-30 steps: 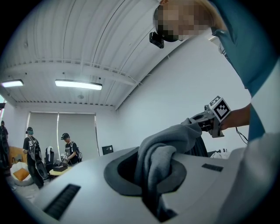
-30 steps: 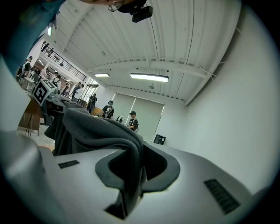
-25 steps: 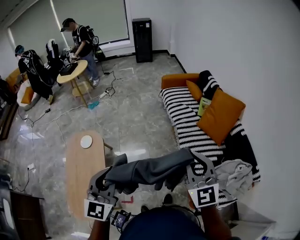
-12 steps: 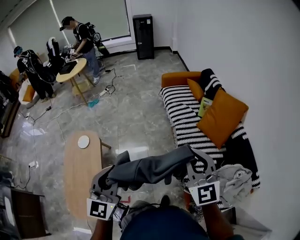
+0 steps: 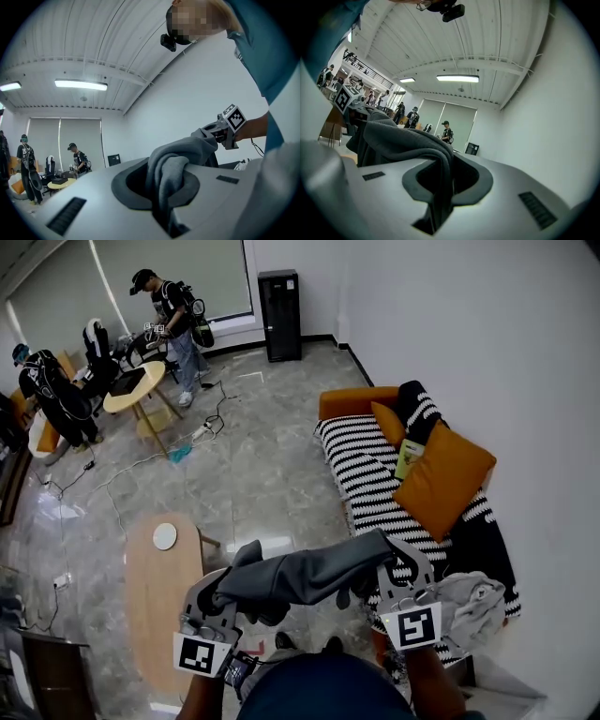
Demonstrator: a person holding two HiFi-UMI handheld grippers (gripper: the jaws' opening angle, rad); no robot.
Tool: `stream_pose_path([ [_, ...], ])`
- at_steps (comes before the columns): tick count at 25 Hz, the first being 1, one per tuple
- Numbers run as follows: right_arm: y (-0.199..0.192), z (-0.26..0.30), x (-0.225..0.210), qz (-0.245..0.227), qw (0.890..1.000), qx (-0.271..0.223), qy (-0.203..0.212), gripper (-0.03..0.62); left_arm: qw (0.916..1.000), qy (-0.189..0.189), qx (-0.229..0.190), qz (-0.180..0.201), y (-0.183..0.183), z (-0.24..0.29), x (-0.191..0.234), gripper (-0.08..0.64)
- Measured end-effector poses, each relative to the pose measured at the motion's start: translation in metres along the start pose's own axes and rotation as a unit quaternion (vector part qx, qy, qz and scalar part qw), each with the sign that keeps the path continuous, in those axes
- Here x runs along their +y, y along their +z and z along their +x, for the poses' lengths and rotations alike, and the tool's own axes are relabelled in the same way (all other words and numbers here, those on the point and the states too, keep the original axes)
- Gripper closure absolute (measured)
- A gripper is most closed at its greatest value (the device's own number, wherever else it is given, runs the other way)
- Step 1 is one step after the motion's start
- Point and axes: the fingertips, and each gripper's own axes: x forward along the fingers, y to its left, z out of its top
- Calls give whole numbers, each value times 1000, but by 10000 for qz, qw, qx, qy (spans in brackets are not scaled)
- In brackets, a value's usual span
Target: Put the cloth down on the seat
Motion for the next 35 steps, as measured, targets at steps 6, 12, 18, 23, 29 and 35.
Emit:
stream_pose_path([
  [6,12,27,18,-19,9999,25,-144,548,9999,-121,-105,39,-1,5,41,543],
  [12,12,46,37,-47,9996,135,-237,549,9996,-264,-82,-19,-18,6,69,543],
  [18,-3,63,36,141,9995,248,-139,548,9996,-258,19,-136,-31,23,76,543],
  [23,-5,92,12,97,9998,149,40,548,9999,-82,32,-91,-22,48,78,543],
  [29,-13,125,-19,89,9996,-6,275,548,9998,150,81,-62,-24,86,79,543],
  [35,-30,145,-39,143,9989,-31,444,549,9995,219,177,-139,-33,113,65,543],
])
